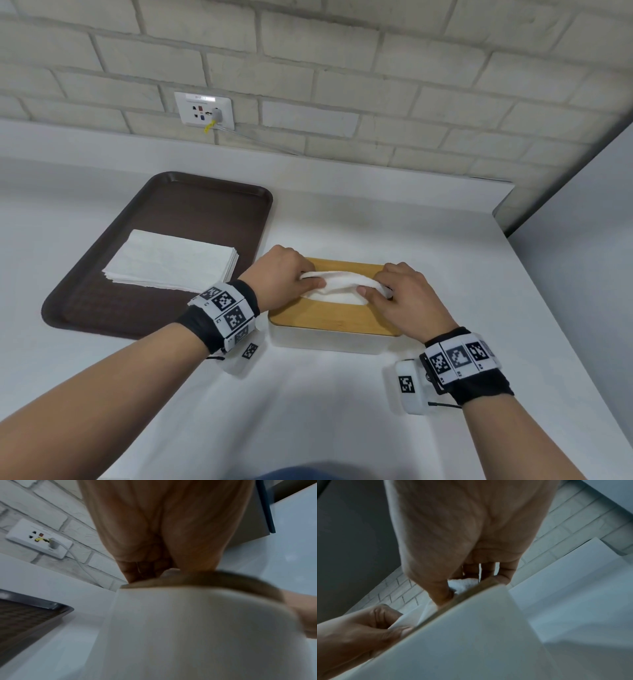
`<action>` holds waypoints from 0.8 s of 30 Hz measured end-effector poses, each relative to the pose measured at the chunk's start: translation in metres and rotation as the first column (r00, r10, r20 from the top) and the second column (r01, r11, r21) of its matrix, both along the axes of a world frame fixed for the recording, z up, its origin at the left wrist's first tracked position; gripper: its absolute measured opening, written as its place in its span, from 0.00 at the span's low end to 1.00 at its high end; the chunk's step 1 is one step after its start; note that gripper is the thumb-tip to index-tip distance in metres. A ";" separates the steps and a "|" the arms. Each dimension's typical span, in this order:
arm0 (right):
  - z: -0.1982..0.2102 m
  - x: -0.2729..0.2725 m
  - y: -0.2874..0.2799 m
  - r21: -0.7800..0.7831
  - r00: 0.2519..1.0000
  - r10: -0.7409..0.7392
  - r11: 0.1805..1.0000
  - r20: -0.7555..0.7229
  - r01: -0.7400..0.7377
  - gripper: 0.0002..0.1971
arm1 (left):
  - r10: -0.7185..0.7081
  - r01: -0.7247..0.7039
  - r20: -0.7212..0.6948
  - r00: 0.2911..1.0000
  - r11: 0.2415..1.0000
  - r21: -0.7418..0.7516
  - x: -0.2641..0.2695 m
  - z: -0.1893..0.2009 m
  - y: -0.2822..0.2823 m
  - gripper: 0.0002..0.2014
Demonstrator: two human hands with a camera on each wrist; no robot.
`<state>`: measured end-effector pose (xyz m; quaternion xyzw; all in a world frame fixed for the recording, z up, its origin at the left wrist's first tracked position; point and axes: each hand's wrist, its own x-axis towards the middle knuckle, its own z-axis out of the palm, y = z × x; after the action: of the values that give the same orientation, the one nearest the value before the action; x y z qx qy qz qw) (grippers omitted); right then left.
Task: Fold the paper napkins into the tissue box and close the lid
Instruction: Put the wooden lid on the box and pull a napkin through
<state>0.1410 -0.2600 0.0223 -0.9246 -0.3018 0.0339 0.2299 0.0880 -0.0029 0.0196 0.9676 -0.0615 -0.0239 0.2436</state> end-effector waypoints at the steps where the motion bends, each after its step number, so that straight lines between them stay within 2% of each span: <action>1: 0.000 0.000 -0.001 0.029 1.000 -0.006 1.000 -0.010 0.006 0.13 | 0.005 -0.005 0.016 1.000 1.000 -0.023 -0.001 0.001 0.000 0.18; 4: 0.006 -0.001 -0.005 0.089 0.999 0.001 0.996 -0.049 0.003 0.06 | -0.012 0.016 0.050 0.999 0.996 -0.086 -0.006 0.007 0.007 0.17; 8: 0.004 -0.003 -0.008 0.126 0.999 -0.005 0.992 -0.034 0.009 0.07 | 0.002 0.012 0.141 0.990 0.995 -0.095 -0.011 0.005 0.011 0.11; 10: 0.001 -0.004 -0.006 0.140 1.000 -0.015 0.990 -0.013 0.016 0.08 | 0.019 0.000 0.174 0.984 0.994 -0.111 -0.011 0.005 0.010 0.12; 13: 0.000 -0.006 -0.008 0.189 0.999 -0.035 0.981 -0.031 0.040 0.13 | 0.033 -0.012 0.150 0.988 0.991 -0.136 -0.013 0.008 0.013 0.15; 17: 0.000 -0.008 -0.010 0.247 0.998 -0.050 0.967 -0.044 0.059 0.14 | 0.063 -0.041 0.138 0.988 0.987 -0.158 -0.013 0.009 0.014 0.09; 22: 0.002 -0.010 -0.007 0.409 0.985 -0.044 0.906 -0.168 0.110 0.15 | 0.078 -0.040 0.189 0.979 0.980 -0.195 -0.012 0.006 0.010 0.11; 24: 0.003 -0.011 -0.005 0.424 0.979 -0.042 0.897 -0.199 0.125 0.11 | 0.088 -0.047 0.187 0.978 0.975 -0.215 -0.013 0.007 0.008 0.11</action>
<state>0.1298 -0.2648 0.0258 -0.8549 -0.2390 0.0416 0.4586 0.0753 0.0050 0.0269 0.9357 -0.0541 0.0860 0.3379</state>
